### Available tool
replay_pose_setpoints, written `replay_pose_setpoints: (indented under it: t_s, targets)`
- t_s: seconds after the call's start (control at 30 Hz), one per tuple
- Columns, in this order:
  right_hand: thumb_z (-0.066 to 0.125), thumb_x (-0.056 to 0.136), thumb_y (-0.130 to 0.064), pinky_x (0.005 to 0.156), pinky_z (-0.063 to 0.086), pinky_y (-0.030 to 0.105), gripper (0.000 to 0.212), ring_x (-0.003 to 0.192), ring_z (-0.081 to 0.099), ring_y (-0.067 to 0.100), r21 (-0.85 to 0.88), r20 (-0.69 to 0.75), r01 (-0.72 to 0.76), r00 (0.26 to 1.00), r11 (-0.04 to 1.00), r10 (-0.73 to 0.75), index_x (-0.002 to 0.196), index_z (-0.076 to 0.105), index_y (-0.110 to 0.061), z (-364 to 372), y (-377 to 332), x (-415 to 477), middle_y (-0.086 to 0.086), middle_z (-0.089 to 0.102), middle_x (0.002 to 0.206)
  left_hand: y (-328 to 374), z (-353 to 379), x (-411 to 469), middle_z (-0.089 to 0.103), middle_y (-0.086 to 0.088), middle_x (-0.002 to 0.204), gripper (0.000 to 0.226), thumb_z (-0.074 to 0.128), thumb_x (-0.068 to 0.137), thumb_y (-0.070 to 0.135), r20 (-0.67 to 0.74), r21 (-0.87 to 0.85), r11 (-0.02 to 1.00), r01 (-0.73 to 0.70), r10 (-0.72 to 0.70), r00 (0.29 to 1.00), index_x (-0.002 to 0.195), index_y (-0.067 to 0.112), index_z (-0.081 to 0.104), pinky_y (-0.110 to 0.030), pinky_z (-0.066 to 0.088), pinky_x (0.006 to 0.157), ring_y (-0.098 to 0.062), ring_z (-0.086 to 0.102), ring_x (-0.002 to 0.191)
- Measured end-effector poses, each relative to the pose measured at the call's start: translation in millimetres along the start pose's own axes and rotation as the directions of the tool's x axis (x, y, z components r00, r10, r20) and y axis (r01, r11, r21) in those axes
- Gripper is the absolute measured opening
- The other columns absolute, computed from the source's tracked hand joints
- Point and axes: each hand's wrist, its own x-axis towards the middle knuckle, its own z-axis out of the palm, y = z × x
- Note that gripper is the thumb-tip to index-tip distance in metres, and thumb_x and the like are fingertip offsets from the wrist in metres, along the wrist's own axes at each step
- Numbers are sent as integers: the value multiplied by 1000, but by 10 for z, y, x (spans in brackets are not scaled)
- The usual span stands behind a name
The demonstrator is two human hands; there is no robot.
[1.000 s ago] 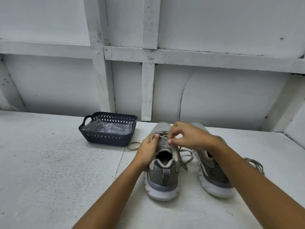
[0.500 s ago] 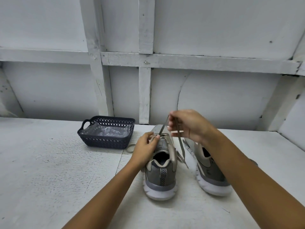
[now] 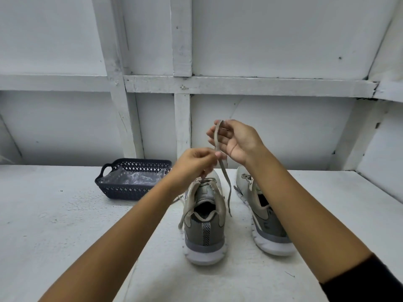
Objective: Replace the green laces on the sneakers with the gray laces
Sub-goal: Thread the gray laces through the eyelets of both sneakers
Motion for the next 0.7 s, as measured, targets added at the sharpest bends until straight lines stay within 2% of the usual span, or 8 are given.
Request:
replay_pose_setpoints:
  t_s: [0.1,0.2,0.3,0.4,0.63,0.7]
  targets:
    - [29,102,-30,68,54,32,40,79,63,23,-144,34,-72,996,987,77,98,60,-4,-272,207,-12,11,63,87,119,-167,203,49,9,50,17,51,94,12,-82,-291,956,37,-64,995,82,10,64,-14,31,40,-3,39,42]
    - [30,102,-33,69,55,33,44,73,66,22,-219,132,-189,966,957,221,100,62,-3,-445,468,-98,11,68,84,226,-313,443,49,11,52,18,49,95,16,-134,-386,919,81,-143,981,85,15,64,-15,29,42,-1,41,42]
    - [35,102,-24,60,55,27,34,59,63,15,-243,170,-165,963,956,210,96,62,-3,-504,589,-192,7,66,72,271,-367,637,52,12,51,18,50,94,19,-165,-383,913,139,-216,962,83,18,64,-16,29,45,1,44,42]
    - [40,100,-12,54,53,22,24,55,56,10,-233,198,-131,964,964,179,97,61,-1,-564,612,-253,5,59,69,290,-428,774,55,12,52,17,51,94,20,-219,-405,903,140,-245,944,82,19,64,-17,30,47,1,46,43]
    - [47,91,7,61,57,23,18,61,64,12,-182,242,-186,943,966,228,100,62,5,-711,643,-376,7,65,70,205,-451,954,56,12,50,18,53,94,20,-299,-401,902,159,-294,908,78,18,63,-16,32,46,1,46,41]
    - [48,90,8,60,57,24,14,60,67,14,-151,192,-174,960,973,202,95,62,7,-707,660,-377,10,67,69,154,-427,946,49,9,52,23,48,97,25,-275,-271,933,236,-310,910,79,16,60,-14,27,42,-3,38,41]
